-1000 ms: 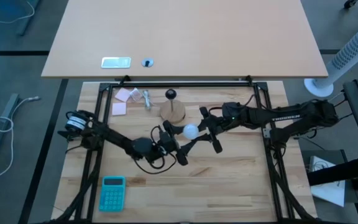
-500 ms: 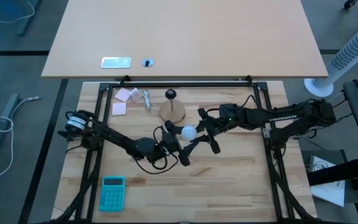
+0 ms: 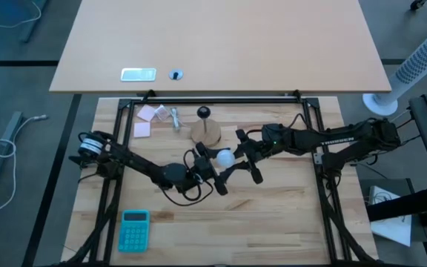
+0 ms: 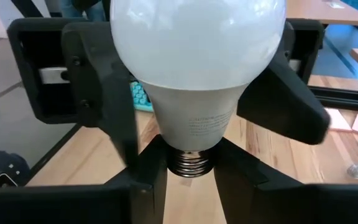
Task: Screw lightbulb
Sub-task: Insert the lightbulb into the lamp
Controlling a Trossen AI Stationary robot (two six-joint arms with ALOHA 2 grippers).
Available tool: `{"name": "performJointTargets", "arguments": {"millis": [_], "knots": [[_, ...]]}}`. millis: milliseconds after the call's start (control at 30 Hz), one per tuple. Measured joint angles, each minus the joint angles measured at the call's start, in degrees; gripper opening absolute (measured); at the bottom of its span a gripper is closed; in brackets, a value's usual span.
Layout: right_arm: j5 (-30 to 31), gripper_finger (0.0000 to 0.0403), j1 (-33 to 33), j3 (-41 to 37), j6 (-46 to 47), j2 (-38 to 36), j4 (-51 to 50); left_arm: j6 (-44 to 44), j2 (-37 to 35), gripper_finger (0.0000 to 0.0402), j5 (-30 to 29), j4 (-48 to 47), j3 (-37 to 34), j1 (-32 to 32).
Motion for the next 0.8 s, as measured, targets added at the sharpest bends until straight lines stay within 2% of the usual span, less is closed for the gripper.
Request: {"name": "performJointTargets", "arguments": {"millis": [533, 800], "knots": [[0.0, 0.0097, 0.0, 0.0, -0.3, 0.0, -0.1, -0.7, 0.0, 0.0251, 1.7, 0.1, 0.0, 0.0], [0.0, 0.01, 0.0, 0.0, 0.7, 0.0, -0.1, 4.0, 0.0, 0.0242, 1.7, -0.1, 0.0, 0.0]]}}
